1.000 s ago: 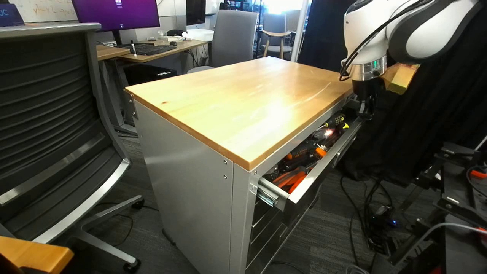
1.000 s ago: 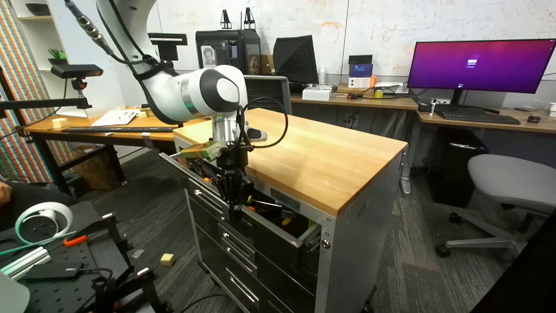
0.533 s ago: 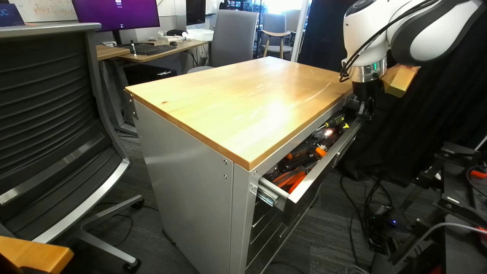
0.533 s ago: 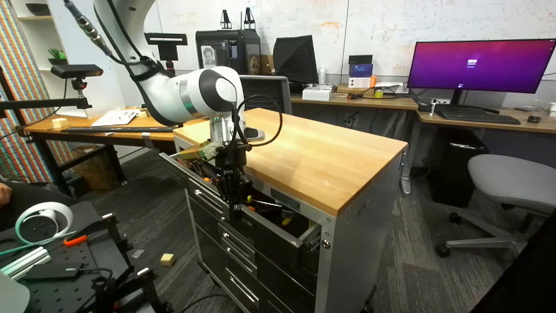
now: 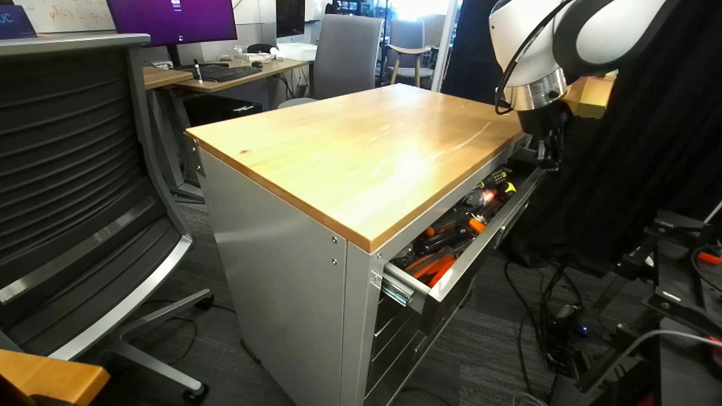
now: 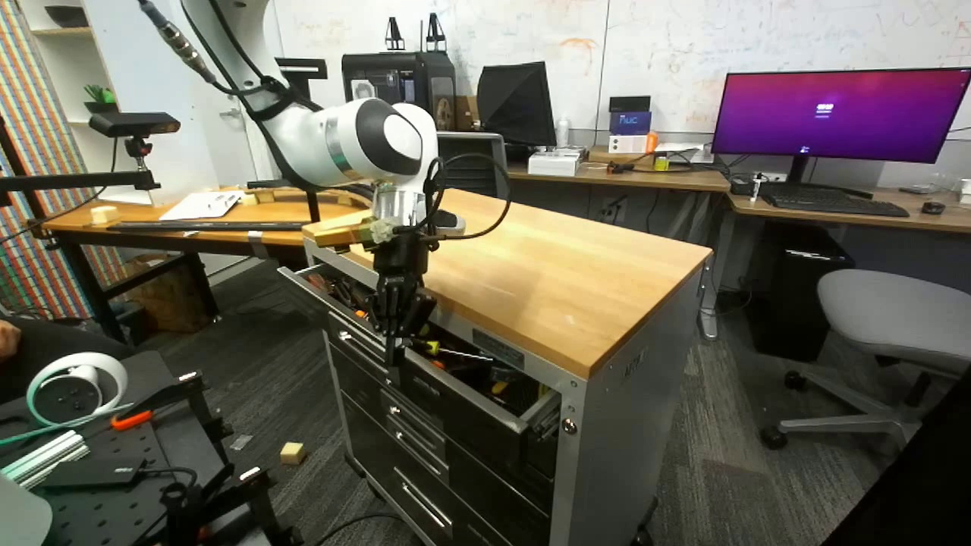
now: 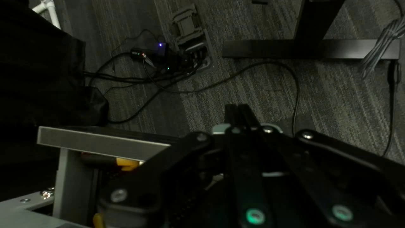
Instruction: Put the black screwdriver inside the open drawer then close the drawer
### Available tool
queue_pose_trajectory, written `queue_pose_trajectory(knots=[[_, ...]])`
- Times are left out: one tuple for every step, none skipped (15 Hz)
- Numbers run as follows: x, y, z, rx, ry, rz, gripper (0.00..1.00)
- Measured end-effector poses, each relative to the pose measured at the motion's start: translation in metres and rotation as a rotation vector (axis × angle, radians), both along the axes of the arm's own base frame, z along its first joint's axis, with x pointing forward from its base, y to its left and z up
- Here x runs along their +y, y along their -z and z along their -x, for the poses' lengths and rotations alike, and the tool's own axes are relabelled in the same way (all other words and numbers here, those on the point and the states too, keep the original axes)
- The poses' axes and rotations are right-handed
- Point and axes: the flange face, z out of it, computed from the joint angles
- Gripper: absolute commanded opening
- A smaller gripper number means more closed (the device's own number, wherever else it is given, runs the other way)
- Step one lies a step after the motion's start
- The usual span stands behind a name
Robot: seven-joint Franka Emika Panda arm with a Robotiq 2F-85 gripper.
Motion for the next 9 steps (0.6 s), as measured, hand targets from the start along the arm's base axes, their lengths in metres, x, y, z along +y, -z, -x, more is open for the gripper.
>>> queue_pose_trajectory(knots=[[0.001, -0.003, -0.002, 0.022, -0.005, -0.003, 0.32], [0.002, -0.006, -0.004, 0.035, -0.012, -0.005, 0.38], [0.004, -0.009, -0.006, 0.042, -0.021, -0.009, 0.44], [0.006, -0.012, -0.009, 0.040, -0.032, -0.015, 0.51], [0.008, -0.014, -0.013, 0.037, -0.046, -0.024, 0.60], [0.011, -0.016, -0.017, 0.030, -0.062, -0.034, 0.67], [0.015, -0.019, -0.020, 0.020, -0.078, -0.047, 0.76], [0.018, -0.020, -0.024, 0.010, -0.093, -0.060, 0.32], [0.022, -0.022, -0.027, 0.002, -0.107, -0.070, 0.37]])
